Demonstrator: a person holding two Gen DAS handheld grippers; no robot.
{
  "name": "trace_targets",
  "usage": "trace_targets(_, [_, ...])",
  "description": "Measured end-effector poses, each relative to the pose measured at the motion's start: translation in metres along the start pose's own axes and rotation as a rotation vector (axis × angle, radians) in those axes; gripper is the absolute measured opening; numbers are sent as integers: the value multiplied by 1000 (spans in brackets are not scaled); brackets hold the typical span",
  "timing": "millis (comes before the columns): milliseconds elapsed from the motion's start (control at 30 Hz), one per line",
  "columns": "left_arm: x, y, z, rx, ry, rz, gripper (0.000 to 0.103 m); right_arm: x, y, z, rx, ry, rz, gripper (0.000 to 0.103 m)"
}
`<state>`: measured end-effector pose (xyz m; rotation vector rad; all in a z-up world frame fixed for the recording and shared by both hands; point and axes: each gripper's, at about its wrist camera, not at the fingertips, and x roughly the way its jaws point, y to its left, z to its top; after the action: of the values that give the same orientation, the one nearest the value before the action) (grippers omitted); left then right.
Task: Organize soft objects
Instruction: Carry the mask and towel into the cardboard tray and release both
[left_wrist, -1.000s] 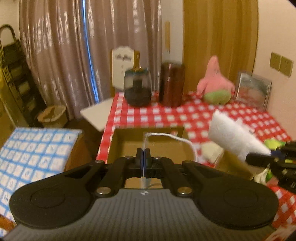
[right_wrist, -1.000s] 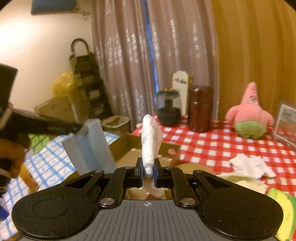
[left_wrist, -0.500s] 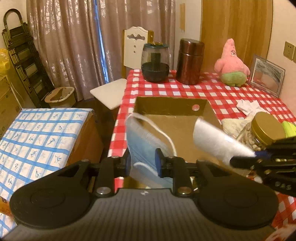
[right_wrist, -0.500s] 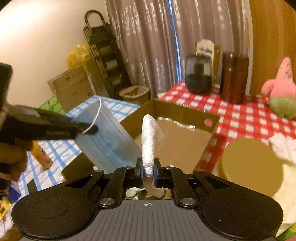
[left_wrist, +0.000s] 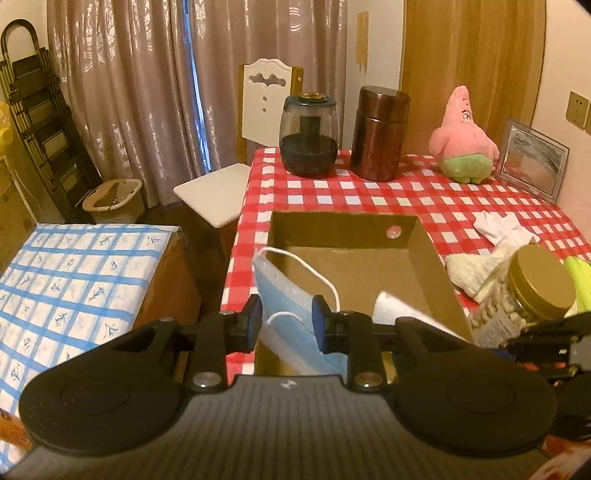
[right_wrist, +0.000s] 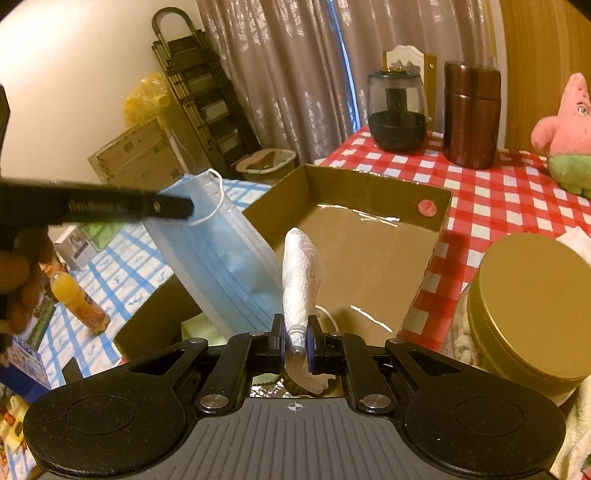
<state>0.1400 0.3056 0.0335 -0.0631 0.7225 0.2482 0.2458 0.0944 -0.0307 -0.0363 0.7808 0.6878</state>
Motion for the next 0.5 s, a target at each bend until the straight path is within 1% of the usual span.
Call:
trace_targets(67, [1, 1, 4, 8, -1, 8, 29, 5, -2, 0, 15, 8, 4, 11])
trace_targets(167, [3, 3, 6, 24, 9, 29, 30, 11, -6, 0, 50, 22, 24, 11])
trace_targets(200, [3, 4, 4, 26, 14, 31, 30, 14, -7, 0, 63, 31, 36, 13])
trace_targets(233, [2, 5, 3, 26, 19, 35, 30, 15, -8, 0, 77, 39, 51, 16])
trace_targets(267, [1, 6, 1, 29, 22, 40, 31, 15, -9, 0, 86, 39, 61, 26])
trace_targets(300, [0, 7, -1, 32, 25, 45, 31, 14, -10, 1, 92, 37, 71, 41])
trace_targets(333, [-2, 9, -3, 34, 26, 54, 33, 14, -10, 1, 96, 35, 77, 47])
trace_targets(367, [-3, 10, -3, 33, 26, 59, 35, 13, -9, 2, 95, 32, 80, 51])
trace_targets(433, [-7, 14, -6, 25, 30, 62, 40, 11, -8, 2, 92, 35, 77, 51])
trace_targets(500, [-11, 17, -9, 21, 29, 61, 40, 9, -7, 1, 96, 33, 75, 51])
